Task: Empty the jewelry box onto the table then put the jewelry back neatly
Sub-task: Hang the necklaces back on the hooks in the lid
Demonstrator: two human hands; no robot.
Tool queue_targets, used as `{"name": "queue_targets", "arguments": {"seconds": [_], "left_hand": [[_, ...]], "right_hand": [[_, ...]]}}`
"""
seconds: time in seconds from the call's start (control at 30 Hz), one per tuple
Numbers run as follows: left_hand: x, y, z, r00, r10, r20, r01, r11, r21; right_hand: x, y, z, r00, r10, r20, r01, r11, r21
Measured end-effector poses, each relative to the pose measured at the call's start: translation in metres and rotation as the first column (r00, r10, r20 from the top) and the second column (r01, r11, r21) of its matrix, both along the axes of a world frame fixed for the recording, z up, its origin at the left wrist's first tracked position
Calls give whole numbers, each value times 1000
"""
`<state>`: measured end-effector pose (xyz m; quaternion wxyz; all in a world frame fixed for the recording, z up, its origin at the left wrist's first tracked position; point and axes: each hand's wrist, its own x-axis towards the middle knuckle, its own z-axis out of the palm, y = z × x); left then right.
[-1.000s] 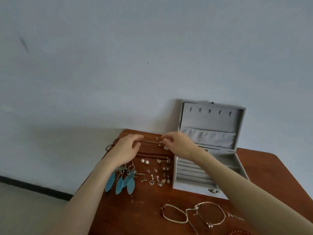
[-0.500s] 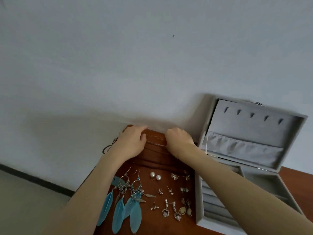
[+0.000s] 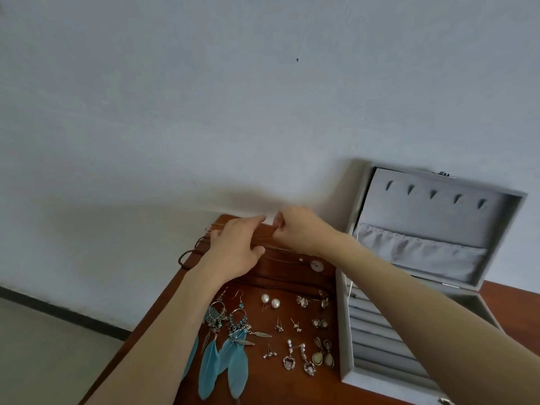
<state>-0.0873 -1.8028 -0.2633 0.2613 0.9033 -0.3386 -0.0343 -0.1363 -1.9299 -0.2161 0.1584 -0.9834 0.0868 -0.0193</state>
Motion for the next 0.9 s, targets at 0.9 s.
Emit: {"name": "queue_targets", "arguments": {"seconds": [0.9], "left_hand": [[-66, 5, 96, 980, -190, 63, 197, 860, -471]], "right_hand": [[-108, -14, 16, 991, 90, 101, -113, 139, 984]]}}
